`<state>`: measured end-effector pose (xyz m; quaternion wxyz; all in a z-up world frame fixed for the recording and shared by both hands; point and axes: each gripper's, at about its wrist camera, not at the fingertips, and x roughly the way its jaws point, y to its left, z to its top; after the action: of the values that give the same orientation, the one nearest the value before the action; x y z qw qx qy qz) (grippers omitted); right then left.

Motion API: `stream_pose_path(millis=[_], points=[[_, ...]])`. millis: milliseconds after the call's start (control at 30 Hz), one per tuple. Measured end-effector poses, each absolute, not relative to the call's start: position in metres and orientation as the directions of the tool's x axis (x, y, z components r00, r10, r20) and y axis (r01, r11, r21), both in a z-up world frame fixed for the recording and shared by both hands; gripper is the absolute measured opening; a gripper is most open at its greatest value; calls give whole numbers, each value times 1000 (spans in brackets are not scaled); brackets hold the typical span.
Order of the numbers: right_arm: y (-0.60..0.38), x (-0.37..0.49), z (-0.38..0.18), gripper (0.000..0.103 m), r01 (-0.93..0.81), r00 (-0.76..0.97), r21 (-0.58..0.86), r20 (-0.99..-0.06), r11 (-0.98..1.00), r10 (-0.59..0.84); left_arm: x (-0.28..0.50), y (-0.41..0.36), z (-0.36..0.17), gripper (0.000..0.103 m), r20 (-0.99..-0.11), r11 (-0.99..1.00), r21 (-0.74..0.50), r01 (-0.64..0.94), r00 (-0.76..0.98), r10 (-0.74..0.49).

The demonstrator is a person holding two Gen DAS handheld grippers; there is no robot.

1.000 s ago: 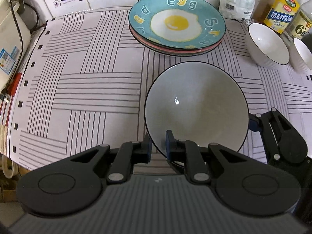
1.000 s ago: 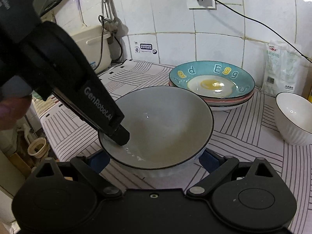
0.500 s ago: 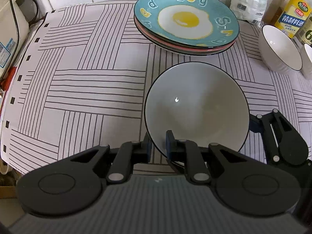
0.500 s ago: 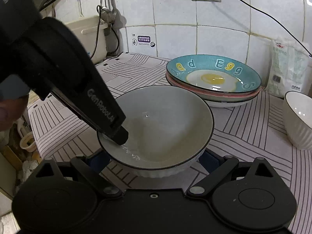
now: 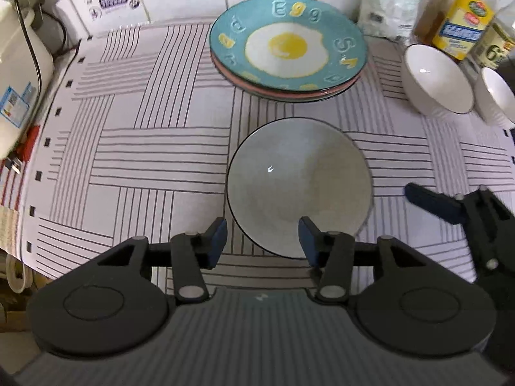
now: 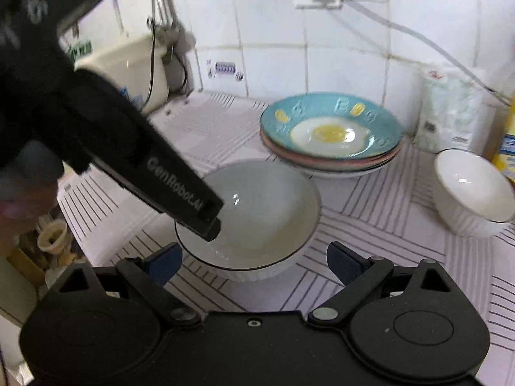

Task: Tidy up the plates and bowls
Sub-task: 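Lower the white bowl onto the mat beside the plate stack and open the left tool, then move both tools to a second white bowl near the bottles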

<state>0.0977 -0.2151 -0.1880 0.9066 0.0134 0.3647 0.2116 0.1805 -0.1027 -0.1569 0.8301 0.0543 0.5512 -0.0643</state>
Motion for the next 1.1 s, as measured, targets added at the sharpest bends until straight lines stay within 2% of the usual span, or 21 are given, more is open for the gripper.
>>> stream_pose_path(millis=[600,800,867,1100], points=[[-327,35,-116,98,-138,791,283,-544,949,278,139,-152,-94,53,-876,967,-29,254,459,-147],[-359,34,-104,93,-86,816,298,-526,951,239,145,-177,-86,53,-858,965,-63,253,480,-182],[-371,38,-103,86,-67,820,316,-523,946,232,149,-187,-85,53,-850,969,-61,240,497,-177],[-416,73,-119,83,25,808,407,-546,913,221,172,-213,-90,53,-827,974,-104,201,526,-196]])
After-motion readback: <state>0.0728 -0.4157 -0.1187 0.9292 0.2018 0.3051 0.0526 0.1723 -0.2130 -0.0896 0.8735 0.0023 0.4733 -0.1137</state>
